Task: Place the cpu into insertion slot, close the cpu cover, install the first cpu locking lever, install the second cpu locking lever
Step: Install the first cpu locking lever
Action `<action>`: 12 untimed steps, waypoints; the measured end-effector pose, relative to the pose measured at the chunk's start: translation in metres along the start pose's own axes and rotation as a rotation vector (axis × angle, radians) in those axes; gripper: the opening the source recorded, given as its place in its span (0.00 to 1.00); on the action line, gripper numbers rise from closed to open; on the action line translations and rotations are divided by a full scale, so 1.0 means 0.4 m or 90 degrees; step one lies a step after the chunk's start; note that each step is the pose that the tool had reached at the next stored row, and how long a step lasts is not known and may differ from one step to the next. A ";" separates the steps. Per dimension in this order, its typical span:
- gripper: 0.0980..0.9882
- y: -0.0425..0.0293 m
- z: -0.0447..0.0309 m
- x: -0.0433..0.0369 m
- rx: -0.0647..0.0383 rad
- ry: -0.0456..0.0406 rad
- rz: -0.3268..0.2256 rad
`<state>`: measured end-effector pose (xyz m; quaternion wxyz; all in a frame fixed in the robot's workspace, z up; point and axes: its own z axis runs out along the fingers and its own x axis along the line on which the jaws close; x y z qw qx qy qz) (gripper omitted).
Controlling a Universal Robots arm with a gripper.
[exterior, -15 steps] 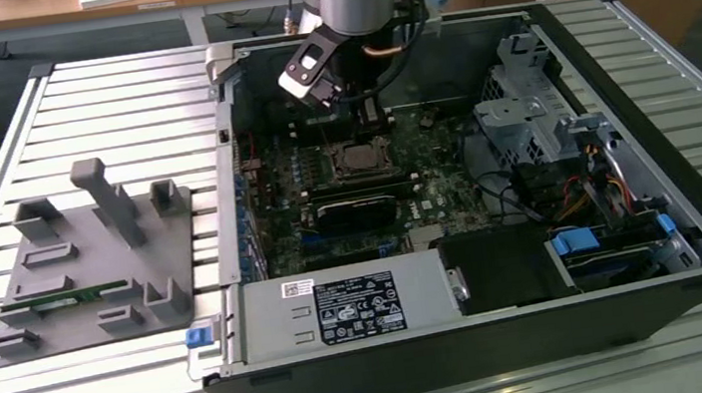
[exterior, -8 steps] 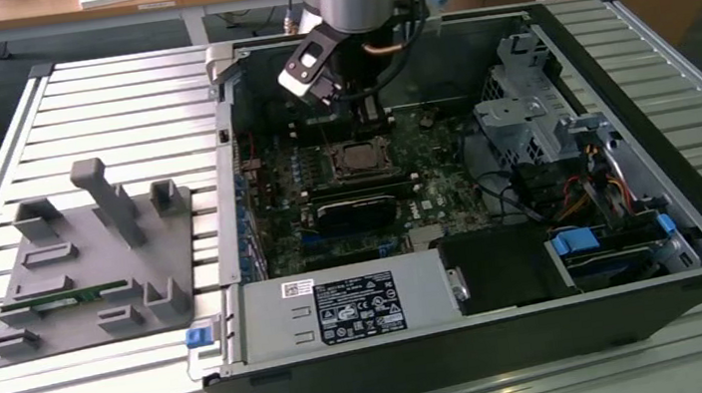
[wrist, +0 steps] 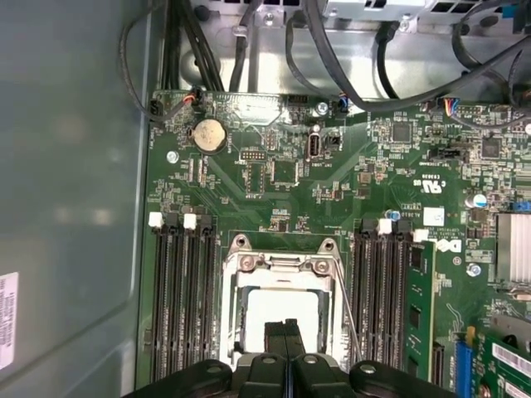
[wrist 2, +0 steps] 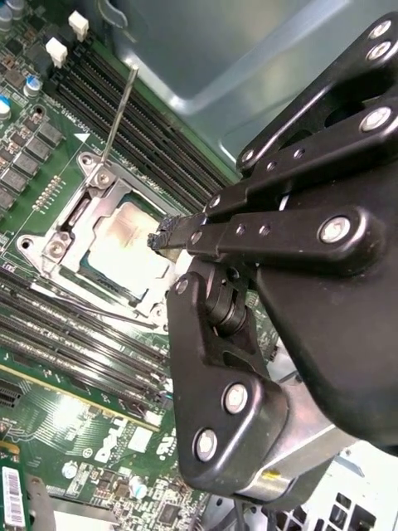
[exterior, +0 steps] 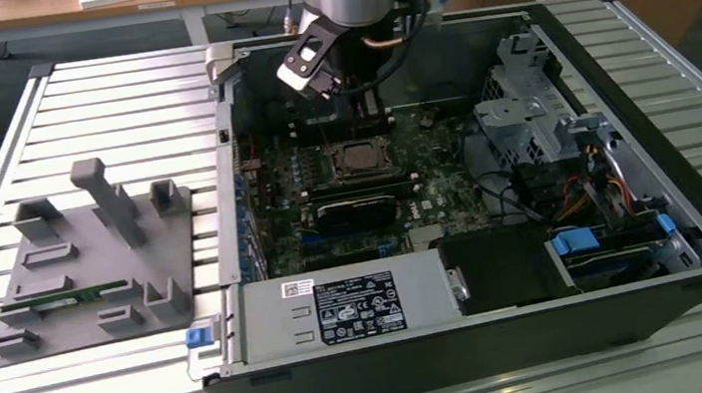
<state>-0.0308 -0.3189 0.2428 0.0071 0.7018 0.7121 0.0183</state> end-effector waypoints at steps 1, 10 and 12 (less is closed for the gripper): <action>0.01 0.000 -0.004 0.000 0.000 0.0000 0.000; 0.01 0.001 -0.038 0.001 0.000 0.0001 0.000; 0.01 0.001 -0.039 0.001 0.000 0.0002 -0.001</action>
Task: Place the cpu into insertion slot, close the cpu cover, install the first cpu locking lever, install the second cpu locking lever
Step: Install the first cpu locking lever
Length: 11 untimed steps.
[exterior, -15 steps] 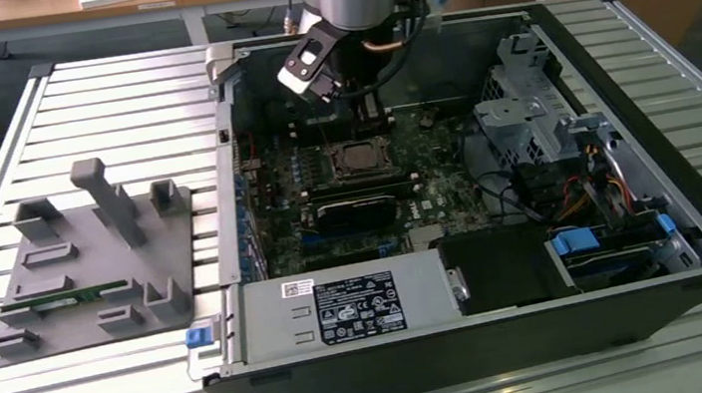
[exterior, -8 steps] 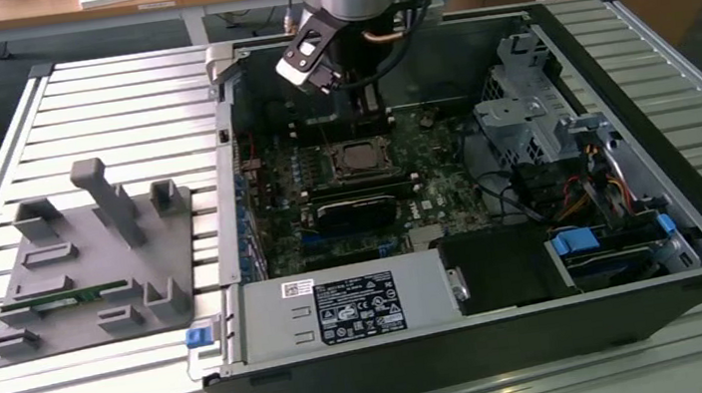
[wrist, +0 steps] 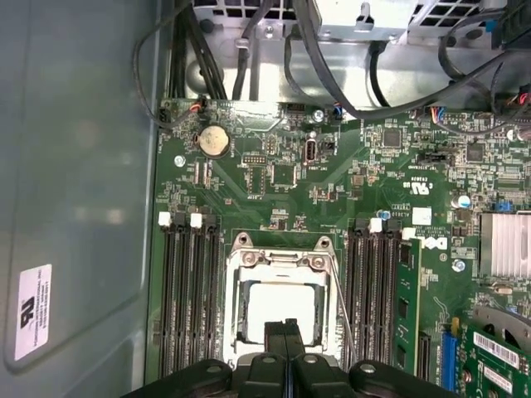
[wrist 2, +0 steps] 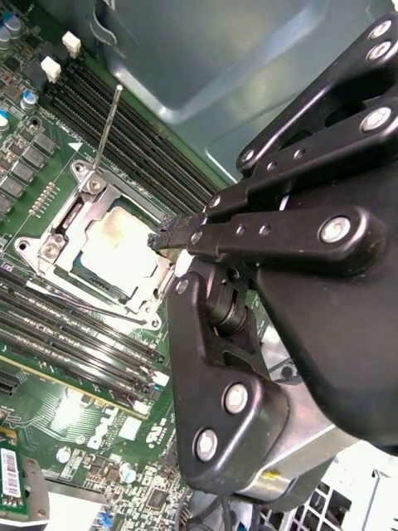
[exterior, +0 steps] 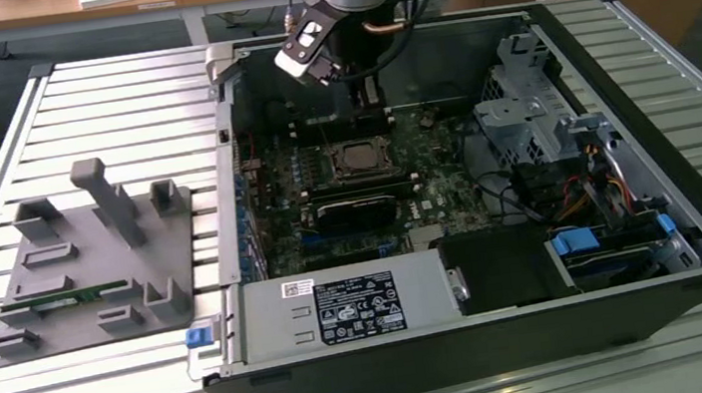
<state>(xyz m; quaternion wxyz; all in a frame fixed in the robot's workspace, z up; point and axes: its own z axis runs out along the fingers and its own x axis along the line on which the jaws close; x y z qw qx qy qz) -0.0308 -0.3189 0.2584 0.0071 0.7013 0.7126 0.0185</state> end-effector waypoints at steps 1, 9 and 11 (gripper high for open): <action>0.01 0.000 0.000 0.000 0.000 0.0003 -0.007; 0.01 0.000 0.000 0.000 0.002 0.0031 -0.095; 0.01 0.000 0.000 0.000 0.002 0.0038 -0.114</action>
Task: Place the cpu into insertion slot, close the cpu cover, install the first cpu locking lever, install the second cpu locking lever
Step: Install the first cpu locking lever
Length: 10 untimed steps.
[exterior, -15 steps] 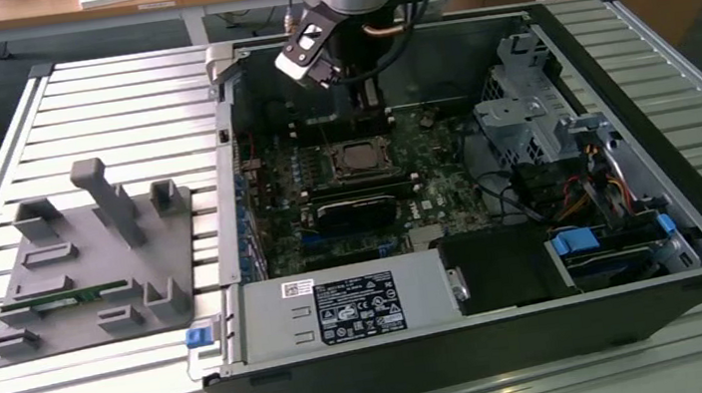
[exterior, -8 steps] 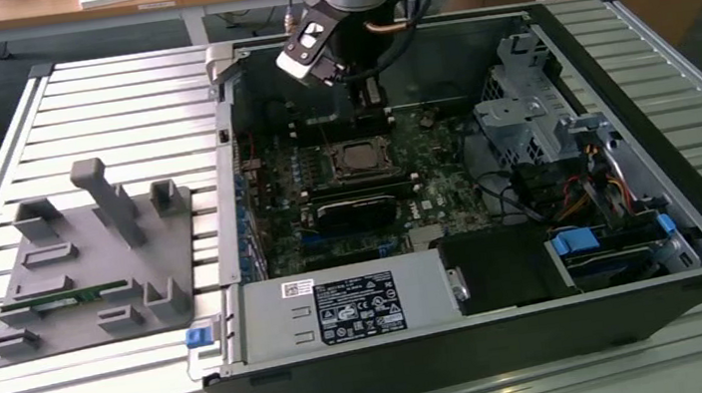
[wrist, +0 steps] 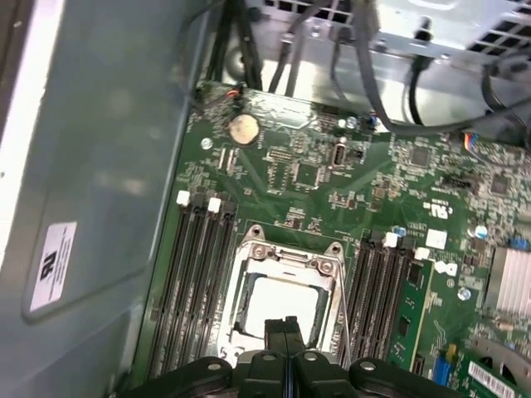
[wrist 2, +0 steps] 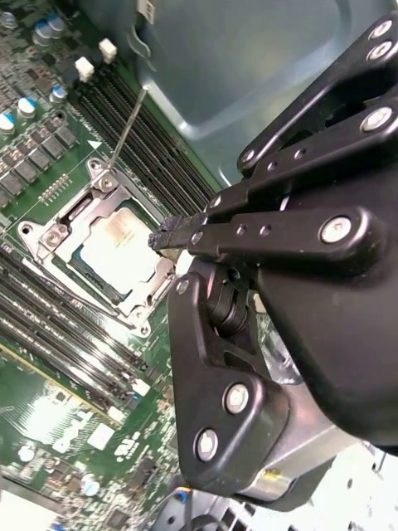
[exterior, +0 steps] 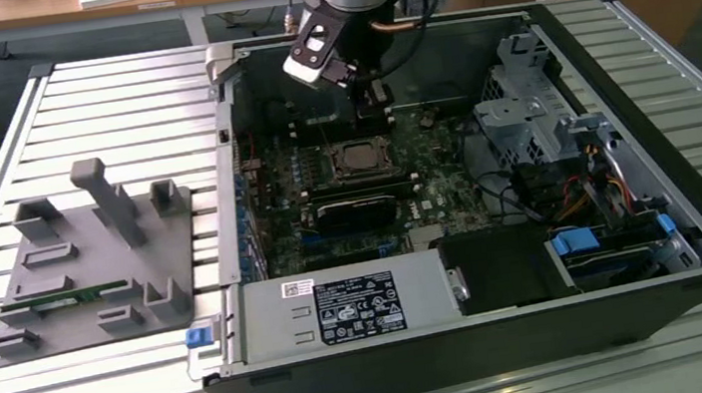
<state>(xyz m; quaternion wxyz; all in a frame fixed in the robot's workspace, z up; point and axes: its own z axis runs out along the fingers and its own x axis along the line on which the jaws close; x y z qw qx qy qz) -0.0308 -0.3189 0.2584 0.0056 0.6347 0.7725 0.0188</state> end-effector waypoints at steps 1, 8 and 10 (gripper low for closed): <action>0.01 0.000 0.000 0.000 0.000 0.0003 -0.009; 0.01 0.000 0.000 0.000 0.001 0.0008 -0.057; 0.01 0.000 0.000 0.000 0.001 0.0008 -0.068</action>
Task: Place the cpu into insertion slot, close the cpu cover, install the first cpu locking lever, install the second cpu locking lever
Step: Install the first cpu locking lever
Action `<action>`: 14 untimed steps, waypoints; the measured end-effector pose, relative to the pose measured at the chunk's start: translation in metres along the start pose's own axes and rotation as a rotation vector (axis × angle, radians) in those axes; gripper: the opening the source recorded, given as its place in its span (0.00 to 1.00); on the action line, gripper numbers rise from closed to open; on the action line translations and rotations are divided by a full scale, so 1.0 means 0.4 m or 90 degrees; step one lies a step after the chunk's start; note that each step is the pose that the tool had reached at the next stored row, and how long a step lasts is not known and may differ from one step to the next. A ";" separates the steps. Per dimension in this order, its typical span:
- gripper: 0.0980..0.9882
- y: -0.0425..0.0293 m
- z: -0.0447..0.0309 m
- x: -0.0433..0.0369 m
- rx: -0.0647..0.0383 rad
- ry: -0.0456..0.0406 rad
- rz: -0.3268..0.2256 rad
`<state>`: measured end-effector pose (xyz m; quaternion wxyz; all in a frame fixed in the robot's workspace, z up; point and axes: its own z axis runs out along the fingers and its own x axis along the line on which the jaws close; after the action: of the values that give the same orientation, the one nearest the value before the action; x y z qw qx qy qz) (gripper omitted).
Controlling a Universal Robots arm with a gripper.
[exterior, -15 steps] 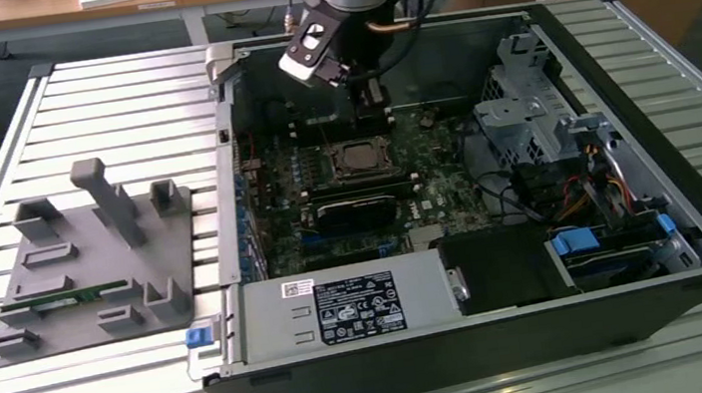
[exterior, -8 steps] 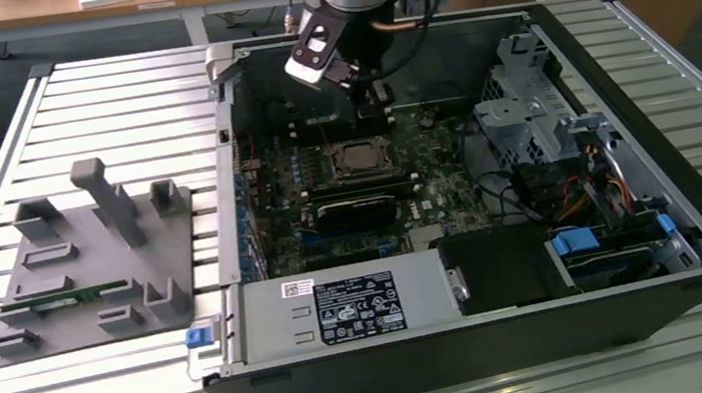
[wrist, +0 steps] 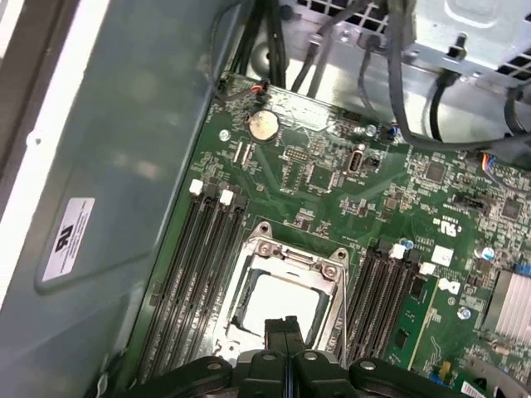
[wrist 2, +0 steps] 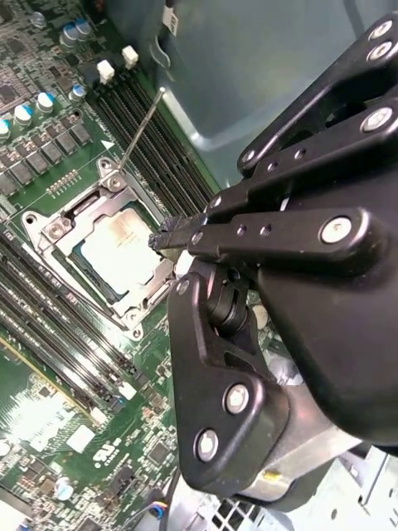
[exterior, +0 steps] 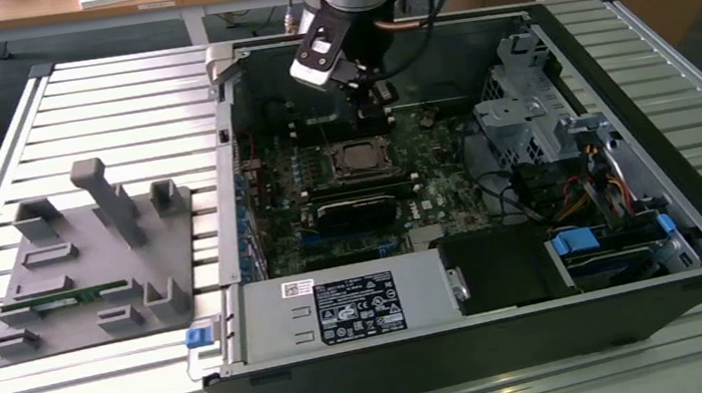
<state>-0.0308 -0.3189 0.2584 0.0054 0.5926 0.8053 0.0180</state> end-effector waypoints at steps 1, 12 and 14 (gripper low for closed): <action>0.01 0.000 0.000 0.000 0.000 0.0000 -0.006; 0.01 0.000 0.000 0.000 0.001 0.0013 -0.065; 0.01 0.000 0.000 0.000 0.001 0.0016 -0.073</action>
<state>-0.0308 -0.3189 0.2584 0.0049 0.5454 0.8380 0.0176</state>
